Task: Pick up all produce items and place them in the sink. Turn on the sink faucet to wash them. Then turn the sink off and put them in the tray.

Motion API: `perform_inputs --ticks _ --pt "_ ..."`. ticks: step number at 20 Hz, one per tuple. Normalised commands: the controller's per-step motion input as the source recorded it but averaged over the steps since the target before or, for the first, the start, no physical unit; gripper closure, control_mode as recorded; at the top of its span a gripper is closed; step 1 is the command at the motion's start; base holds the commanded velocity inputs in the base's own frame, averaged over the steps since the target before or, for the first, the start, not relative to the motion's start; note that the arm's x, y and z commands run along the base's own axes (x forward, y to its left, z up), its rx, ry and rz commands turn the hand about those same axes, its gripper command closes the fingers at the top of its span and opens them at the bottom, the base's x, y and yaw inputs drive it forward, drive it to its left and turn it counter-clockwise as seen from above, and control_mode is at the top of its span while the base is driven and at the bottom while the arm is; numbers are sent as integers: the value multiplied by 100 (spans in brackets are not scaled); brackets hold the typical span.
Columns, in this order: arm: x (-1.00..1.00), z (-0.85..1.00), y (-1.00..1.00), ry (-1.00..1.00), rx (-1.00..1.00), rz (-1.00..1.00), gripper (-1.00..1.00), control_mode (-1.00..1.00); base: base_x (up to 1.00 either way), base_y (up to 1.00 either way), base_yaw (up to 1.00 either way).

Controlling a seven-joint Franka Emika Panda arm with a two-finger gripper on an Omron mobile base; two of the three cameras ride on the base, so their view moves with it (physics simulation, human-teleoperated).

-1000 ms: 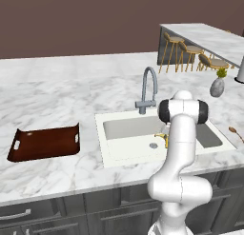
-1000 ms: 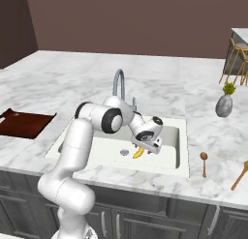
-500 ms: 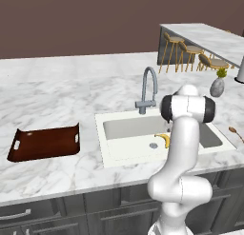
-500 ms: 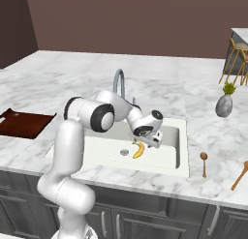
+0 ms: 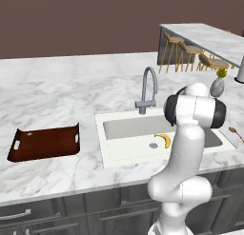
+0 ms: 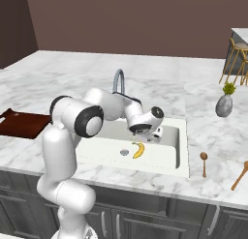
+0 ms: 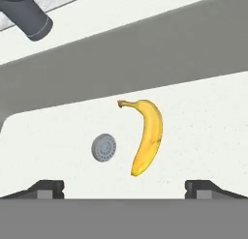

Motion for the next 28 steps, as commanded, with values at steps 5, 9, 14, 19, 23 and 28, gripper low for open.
perform_inputs --ticks 5,9,14,19,23,28 --pt "-39 56 2 -19 -1 8 -100 -100 0 0 0" --pt "-40 61 4 -17 -1 8 -100 -100 0 0 0" --pt "-39 65 3 -16 -1 5 -100 -100 0 0 0" --pt "-37 63 8 -13 -1 3 -100 -100 0 0 0" --pt "-39 44 13 -11 0 1 -100 -100 0 0 0" --pt "-50 27 8 -13 0 1 -100 -100 0 0 0"
